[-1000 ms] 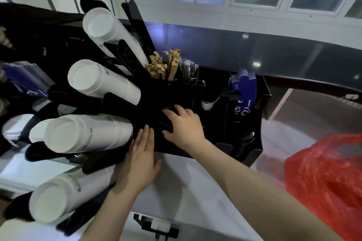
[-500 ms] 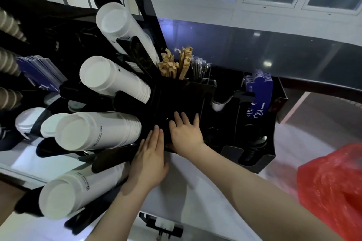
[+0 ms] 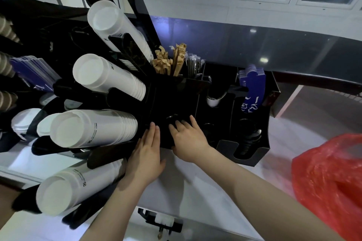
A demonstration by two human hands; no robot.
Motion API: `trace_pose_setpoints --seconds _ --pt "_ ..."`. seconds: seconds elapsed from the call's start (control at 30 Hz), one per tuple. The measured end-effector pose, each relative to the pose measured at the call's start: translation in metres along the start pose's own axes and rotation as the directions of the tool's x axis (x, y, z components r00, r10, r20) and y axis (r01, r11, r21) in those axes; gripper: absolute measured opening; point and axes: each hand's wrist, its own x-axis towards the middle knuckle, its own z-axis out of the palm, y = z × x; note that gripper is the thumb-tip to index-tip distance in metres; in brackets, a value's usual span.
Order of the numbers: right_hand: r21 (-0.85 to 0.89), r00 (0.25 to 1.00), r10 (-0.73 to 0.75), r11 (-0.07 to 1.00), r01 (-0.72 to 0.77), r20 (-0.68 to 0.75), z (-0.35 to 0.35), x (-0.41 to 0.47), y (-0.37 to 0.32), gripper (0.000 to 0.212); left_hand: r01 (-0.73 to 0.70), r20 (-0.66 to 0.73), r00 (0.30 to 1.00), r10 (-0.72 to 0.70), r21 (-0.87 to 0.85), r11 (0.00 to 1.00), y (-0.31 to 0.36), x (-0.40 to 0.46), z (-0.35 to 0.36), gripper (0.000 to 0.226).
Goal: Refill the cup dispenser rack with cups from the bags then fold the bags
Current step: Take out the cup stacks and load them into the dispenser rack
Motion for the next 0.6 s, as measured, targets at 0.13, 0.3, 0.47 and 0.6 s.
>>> trace_pose_setpoints --seconds 0.13,0.3,0.47,0.6 --pt "0.179 0.997 -0.01 0.983 0.023 -0.074 -0.006 -0.014 0.007 0.07 -0.011 -0.014 1.0 0.011 -0.009 1.0 0.001 0.0 -0.005 0.092" --pt "0.458 0.909 0.193 0.889 -0.003 -0.369 -0.014 -0.061 0.036 0.043 -0.099 -0.064 0.993 0.095 -0.062 0.993 0.012 0.0 -0.004 0.08" --pt "0.541 0.775 0.503 0.802 -0.254 -0.382 -0.018 -0.103 0.089 0.035 -0.123 -0.058 0.992 0.115 -0.166 0.978 0.023 0.009 0.001 0.068" --pt "0.538 0.712 0.639 0.725 -0.43 -0.291 -0.013 -0.129 0.121 0.04 -0.082 -0.05 0.996 0.072 -0.23 0.97 0.035 0.014 0.008 0.066"
